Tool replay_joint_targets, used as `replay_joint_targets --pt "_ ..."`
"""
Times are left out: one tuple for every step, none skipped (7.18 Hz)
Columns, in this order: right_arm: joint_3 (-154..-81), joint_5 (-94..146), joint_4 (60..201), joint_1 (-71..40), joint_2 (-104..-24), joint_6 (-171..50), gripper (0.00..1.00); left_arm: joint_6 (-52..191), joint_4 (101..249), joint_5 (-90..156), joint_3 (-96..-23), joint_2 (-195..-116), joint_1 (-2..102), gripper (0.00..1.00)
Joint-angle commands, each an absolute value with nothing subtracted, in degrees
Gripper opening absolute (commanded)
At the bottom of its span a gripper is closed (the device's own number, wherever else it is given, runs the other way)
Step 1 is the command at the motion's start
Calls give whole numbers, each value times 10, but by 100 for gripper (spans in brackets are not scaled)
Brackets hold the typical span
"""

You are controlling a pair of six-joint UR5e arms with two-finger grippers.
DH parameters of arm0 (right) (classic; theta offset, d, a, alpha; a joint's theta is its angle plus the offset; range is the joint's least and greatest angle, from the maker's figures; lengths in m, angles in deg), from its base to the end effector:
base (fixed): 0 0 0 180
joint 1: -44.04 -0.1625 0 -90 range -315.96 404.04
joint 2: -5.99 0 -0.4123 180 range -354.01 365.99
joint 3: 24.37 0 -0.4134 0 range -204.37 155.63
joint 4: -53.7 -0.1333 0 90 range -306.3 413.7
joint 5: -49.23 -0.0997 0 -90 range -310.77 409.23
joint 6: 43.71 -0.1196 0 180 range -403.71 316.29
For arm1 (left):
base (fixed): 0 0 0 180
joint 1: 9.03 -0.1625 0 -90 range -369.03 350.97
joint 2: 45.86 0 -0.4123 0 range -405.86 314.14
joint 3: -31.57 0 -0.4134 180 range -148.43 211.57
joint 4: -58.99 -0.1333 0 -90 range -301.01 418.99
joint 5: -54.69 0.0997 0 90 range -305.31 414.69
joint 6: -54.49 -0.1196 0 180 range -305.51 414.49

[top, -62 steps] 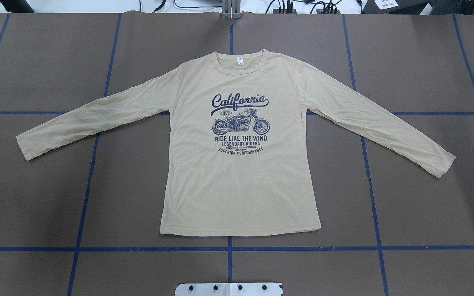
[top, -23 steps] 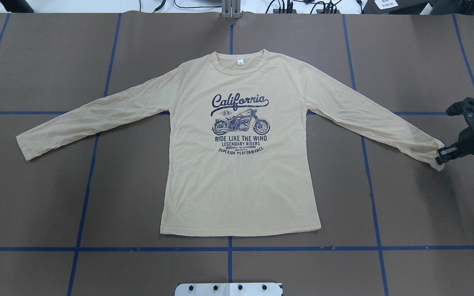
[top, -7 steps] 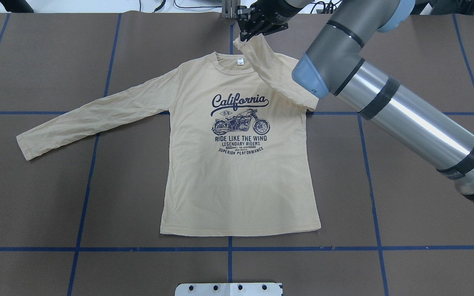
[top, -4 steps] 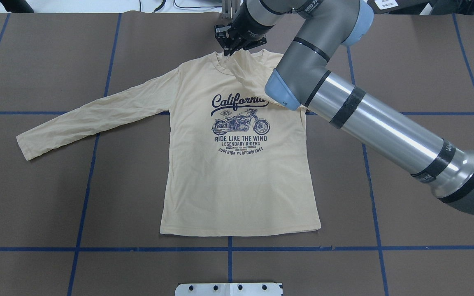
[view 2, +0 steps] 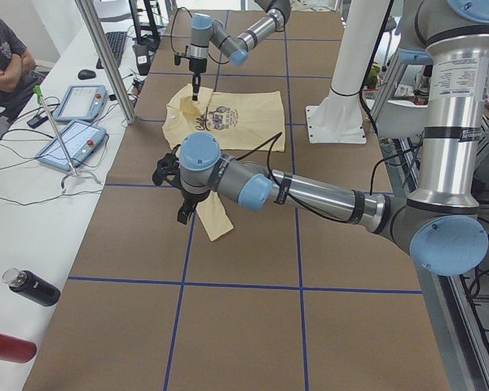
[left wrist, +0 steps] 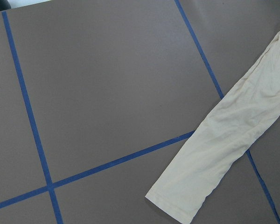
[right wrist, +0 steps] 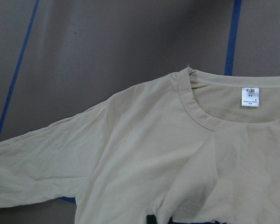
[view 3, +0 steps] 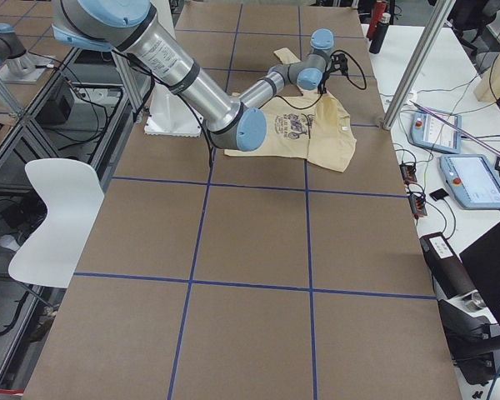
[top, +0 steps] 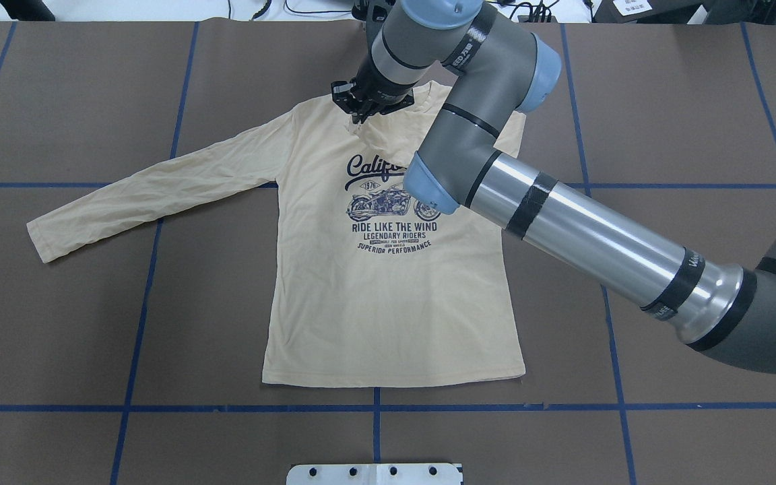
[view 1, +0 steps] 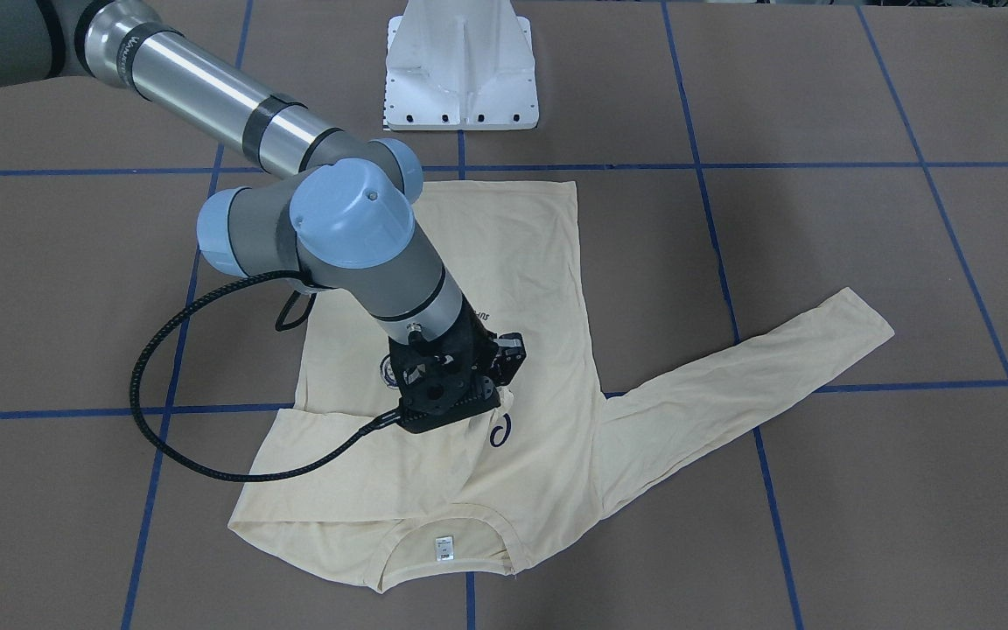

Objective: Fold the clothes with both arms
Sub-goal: 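Lift the sleeve with the right gripper and carry it across the shirt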

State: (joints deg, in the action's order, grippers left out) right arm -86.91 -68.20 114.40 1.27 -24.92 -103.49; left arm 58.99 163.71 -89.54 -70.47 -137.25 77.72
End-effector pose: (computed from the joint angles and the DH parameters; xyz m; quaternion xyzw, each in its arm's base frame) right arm -0.5686 -0.6325 0.1219 0.1287 -0.5175 -0.0280 0.8455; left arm -0.0060 -0.5342 0.4933 0.1861 0.4557 0.1014 0.8645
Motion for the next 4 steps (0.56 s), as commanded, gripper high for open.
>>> replay_joint_targets --pt "-831 -667 1127 22 -225 -1036 0 591 1638 -895 -702 -1373 777 99" --pt "-829 -662 1122 22 -218 -1036 0 591 1638 -895 -702 -1373 777 99" --pt "-824 -651 1121 23 -213 -1036 32 591 1638 -895 -701 -1373 777 99" --pt "-824 -633 1120 26 -205 -1038 98 591 1638 -895 -701 -1372 777 99"
